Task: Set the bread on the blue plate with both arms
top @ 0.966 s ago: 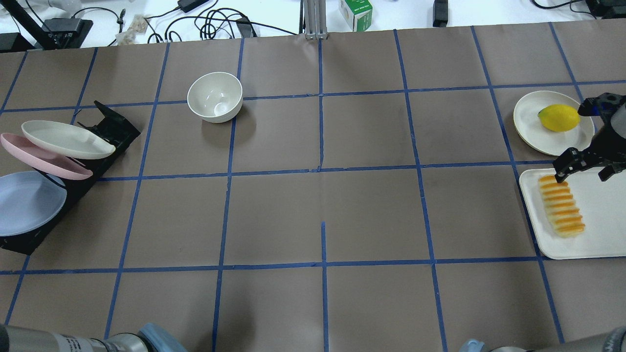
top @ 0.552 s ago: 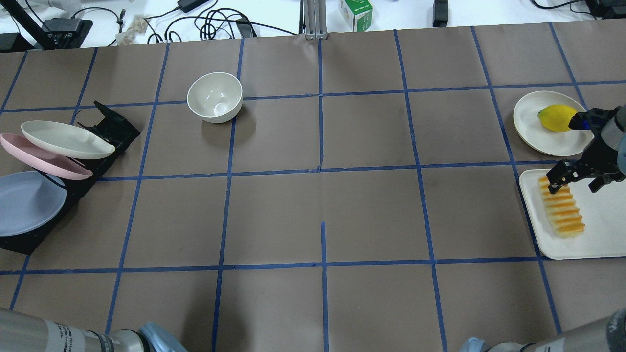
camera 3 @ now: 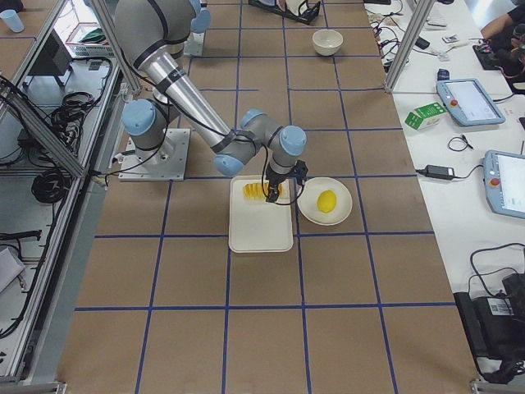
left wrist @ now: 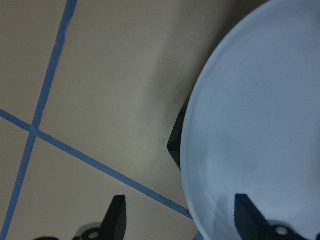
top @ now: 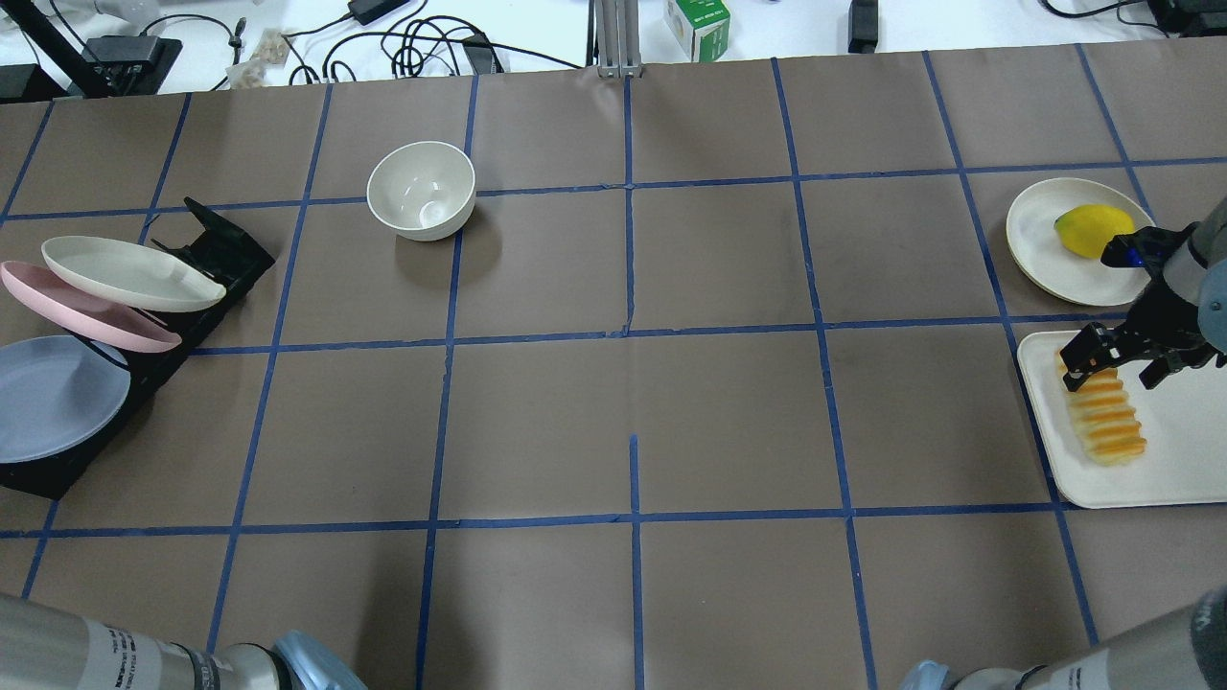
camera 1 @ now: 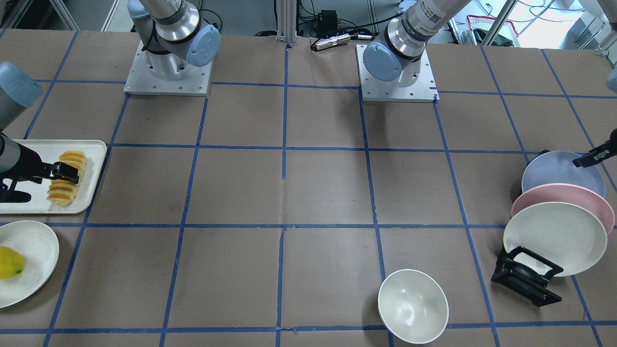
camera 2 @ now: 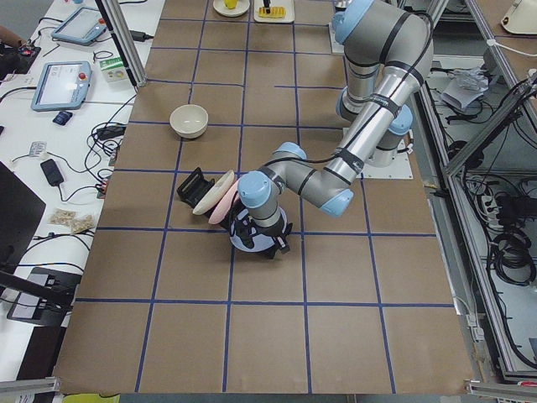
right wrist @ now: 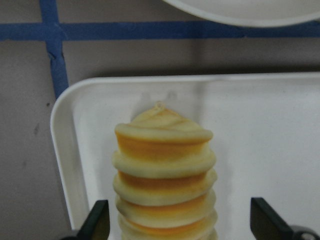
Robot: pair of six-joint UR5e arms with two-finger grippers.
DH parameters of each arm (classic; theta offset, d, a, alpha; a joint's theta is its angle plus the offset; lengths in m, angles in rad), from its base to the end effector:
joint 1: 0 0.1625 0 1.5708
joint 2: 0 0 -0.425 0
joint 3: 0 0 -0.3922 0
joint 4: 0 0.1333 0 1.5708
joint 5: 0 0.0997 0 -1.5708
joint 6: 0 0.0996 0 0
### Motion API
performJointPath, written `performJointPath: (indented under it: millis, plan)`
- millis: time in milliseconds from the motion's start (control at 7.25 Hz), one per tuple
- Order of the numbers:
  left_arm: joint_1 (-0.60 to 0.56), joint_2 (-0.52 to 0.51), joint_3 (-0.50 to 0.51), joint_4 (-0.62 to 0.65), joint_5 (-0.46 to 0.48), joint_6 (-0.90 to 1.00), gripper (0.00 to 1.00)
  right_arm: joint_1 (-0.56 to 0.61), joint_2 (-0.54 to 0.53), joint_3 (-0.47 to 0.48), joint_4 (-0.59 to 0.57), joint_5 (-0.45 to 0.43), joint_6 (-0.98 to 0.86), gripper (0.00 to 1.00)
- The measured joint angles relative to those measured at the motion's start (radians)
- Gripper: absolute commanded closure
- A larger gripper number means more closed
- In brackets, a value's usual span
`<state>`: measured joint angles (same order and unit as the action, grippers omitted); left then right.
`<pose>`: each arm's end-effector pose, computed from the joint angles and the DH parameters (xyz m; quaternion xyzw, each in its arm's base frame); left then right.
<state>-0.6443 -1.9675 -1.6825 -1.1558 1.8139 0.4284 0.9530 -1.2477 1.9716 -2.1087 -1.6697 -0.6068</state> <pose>0.4117 -0.4460 0.2580 -0.2389 0.9623 0.1120 0.0653 -0.1939 -0.4860 0.1899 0.0009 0.9945 0.1042 0.0130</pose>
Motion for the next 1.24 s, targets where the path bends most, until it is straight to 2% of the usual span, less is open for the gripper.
performJointPath:
  millis: [138,276,414,966,1241]
  plan:
    - [0.000,-0.003,0.002,0.000,0.001,0.001,0.79,0.000,0.002,0.001,0.005,0.001,0.001,0.52]
    - [-0.001,-0.004,0.008,0.001,0.001,0.002,0.95,0.000,0.006,0.001,0.007,0.001,0.003,0.80]
    - [-0.002,-0.005,0.020,0.000,0.000,0.003,1.00,0.001,0.009,0.001,0.009,0.001,0.006,1.00]
    - [-0.005,-0.019,0.045,-0.001,-0.004,0.004,1.00,0.006,-0.017,-0.025,0.042,-0.002,0.014,1.00]
    - [-0.013,-0.011,0.055,-0.003,-0.004,0.003,1.00,0.030,-0.051,-0.108,0.168,-0.002,0.031,1.00]
